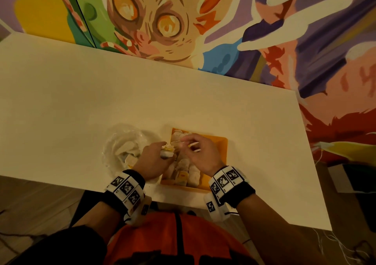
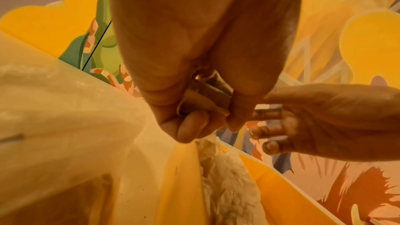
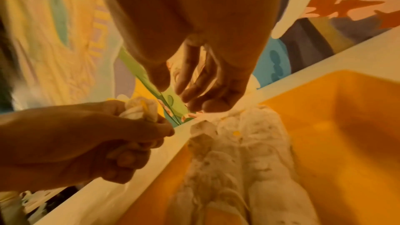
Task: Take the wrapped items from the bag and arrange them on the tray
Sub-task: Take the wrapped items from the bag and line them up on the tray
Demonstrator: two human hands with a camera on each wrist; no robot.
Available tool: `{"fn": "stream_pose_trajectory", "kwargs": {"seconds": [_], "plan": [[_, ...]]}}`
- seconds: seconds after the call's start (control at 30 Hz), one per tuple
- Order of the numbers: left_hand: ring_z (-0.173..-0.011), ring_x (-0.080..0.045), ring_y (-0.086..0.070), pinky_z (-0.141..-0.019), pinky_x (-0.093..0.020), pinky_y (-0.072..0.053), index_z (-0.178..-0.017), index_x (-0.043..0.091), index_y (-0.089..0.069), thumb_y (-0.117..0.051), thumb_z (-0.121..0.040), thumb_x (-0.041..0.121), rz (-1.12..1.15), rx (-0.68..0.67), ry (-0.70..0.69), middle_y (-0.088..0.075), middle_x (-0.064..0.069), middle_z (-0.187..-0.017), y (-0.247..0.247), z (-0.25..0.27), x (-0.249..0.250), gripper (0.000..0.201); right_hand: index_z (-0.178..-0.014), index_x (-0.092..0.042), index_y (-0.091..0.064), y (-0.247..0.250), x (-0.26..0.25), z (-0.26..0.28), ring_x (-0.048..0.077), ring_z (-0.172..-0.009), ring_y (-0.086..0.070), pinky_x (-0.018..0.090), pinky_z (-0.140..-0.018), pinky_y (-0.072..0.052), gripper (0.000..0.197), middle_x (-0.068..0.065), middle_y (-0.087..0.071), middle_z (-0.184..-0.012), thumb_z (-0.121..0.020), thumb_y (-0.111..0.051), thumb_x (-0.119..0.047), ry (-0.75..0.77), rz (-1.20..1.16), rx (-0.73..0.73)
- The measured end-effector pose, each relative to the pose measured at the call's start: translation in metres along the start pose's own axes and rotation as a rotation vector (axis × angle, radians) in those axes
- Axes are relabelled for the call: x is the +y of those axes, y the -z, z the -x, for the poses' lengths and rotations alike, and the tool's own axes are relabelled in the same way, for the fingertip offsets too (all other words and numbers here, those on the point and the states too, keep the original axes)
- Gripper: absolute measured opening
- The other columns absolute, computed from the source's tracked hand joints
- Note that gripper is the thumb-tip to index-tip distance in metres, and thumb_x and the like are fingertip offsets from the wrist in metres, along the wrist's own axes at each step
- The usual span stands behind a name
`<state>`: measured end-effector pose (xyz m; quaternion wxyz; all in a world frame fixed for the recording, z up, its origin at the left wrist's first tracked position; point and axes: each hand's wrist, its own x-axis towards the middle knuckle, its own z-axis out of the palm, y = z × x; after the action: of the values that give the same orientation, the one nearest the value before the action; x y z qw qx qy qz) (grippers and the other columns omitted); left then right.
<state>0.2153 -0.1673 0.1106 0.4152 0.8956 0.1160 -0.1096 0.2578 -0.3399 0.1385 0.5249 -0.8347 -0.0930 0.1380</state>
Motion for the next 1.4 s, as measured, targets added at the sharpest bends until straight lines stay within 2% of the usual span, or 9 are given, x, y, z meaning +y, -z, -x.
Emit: {"fn": "stream_pose_trajectory", "kwargs": {"seconds": [0.13, 0.3, 0.4, 0.53, 0.67, 0.8, 1.03, 1.17, 1.4], "plan": [[-0.066, -0.003, -0.059, -0.053, -0.008, -0.037, -0.088, 0.019, -0.065, -0.069, -0.085, 0.020, 0.033, -0.020, -0.131, -0.063, 0.010, -0.073, 0.002, 0.010, 0.016, 0.006, -0.099, -0.018, -0.075, -0.007, -0.004, 0.000, 0.006, -0.082, -0.065, 0.020, -0.077, -0.052, 0.015, -0.005, -0.072, -0.093, -0.085, -0.074, -0.024, 0.021, -0.006, -0.127], [-0.065, 0.003, -0.058, -0.056, -0.008, -0.040, -0.088, 0.026, -0.063, -0.069, -0.086, 0.017, 0.096, -0.037, -0.179, -0.063, 0.015, -0.073, 0.005, 0.014, 0.018, 0.012, -0.096, -0.012, -0.076, -0.010, -0.003, -0.001, 0.016, -0.078, -0.070, 0.033, -0.078, -0.059, 0.013, 0.006, -0.074, -0.092, -0.088, -0.070, -0.020, -0.028, -0.117, -0.145], [-0.067, -0.002, -0.060, -0.057, -0.011, -0.041, -0.083, 0.025, -0.063, -0.071, -0.085, 0.017, 0.126, -0.047, -0.184, -0.065, 0.011, -0.074, 0.007, 0.013, 0.015, 0.011, -0.101, 0.001, -0.072, -0.006, -0.006, 0.000, 0.013, -0.067, -0.068, 0.027, -0.069, -0.059, 0.017, 0.017, -0.071, -0.085, -0.093, -0.062, -0.010, -0.079, -0.243, -0.226], [-0.066, 0.001, -0.060, -0.057, -0.012, -0.041, -0.081, 0.024, -0.065, -0.070, -0.085, 0.012, 0.136, -0.074, -0.237, -0.065, 0.011, -0.073, 0.006, 0.014, 0.012, 0.014, -0.105, 0.003, -0.070, -0.004, -0.006, 0.000, 0.013, -0.069, -0.069, 0.024, -0.070, -0.059, 0.018, 0.028, -0.069, -0.100, -0.090, -0.064, -0.003, -0.062, -0.280, -0.277], [-0.076, -0.004, -0.063, -0.065, -0.018, -0.048, -0.094, 0.012, -0.068, -0.070, -0.085, 0.014, 0.132, -0.073, -0.259, -0.070, 0.006, -0.086, 0.005, 0.011, 0.007, 0.009, -0.103, 0.003, -0.071, -0.005, -0.005, 0.001, 0.018, -0.073, -0.070, 0.027, -0.072, -0.059, 0.019, 0.025, -0.071, -0.095, -0.086, -0.069, -0.003, -0.057, -0.298, -0.276], [-0.079, -0.008, -0.064, -0.067, -0.022, -0.049, -0.092, 0.014, -0.067, -0.071, -0.084, 0.014, 0.133, -0.089, -0.250, -0.069, 0.006, -0.085, 0.005, 0.010, 0.008, 0.010, -0.100, 0.001, -0.072, -0.005, -0.007, 0.004, 0.019, -0.073, -0.071, 0.030, -0.071, -0.060, 0.016, 0.019, -0.073, -0.087, -0.084, -0.072, -0.001, -0.030, -0.281, -0.239], [-0.069, -0.005, -0.057, -0.059, -0.014, -0.041, -0.083, 0.031, -0.053, -0.069, -0.083, 0.010, 0.111, -0.080, -0.265, -0.060, 0.011, -0.076, 0.003, 0.011, 0.011, 0.026, -0.101, -0.009, -0.074, -0.007, -0.006, 0.000, 0.001, -0.074, -0.067, 0.020, -0.076, -0.057, 0.019, 0.000, -0.074, -0.087, -0.082, -0.075, -0.009, 0.037, -0.043, -0.218], [-0.083, -0.005, -0.062, -0.067, -0.014, -0.046, -0.103, 0.024, -0.058, -0.071, -0.083, 0.017, 0.152, -0.103, -0.233, -0.065, 0.012, -0.091, 0.006, 0.014, 0.011, 0.025, -0.104, -0.018, -0.074, -0.005, -0.004, -0.003, 0.009, -0.083, -0.069, 0.026, -0.078, -0.058, 0.025, -0.002, -0.074, -0.094, -0.079, -0.078, -0.022, 0.055, 0.055, -0.257], [-0.089, -0.002, -0.064, -0.076, -0.021, -0.053, -0.118, 0.021, -0.057, -0.072, -0.085, 0.015, 0.296, -0.121, -0.195, -0.068, 0.009, -0.101, 0.007, 0.017, 0.015, 0.036, -0.096, -0.015, -0.076, -0.008, -0.003, -0.004, 0.009, -0.076, -0.068, 0.026, -0.075, -0.058, 0.012, -0.003, -0.072, -0.082, -0.084, -0.073, -0.015, 0.047, -0.007, -0.100]]}}
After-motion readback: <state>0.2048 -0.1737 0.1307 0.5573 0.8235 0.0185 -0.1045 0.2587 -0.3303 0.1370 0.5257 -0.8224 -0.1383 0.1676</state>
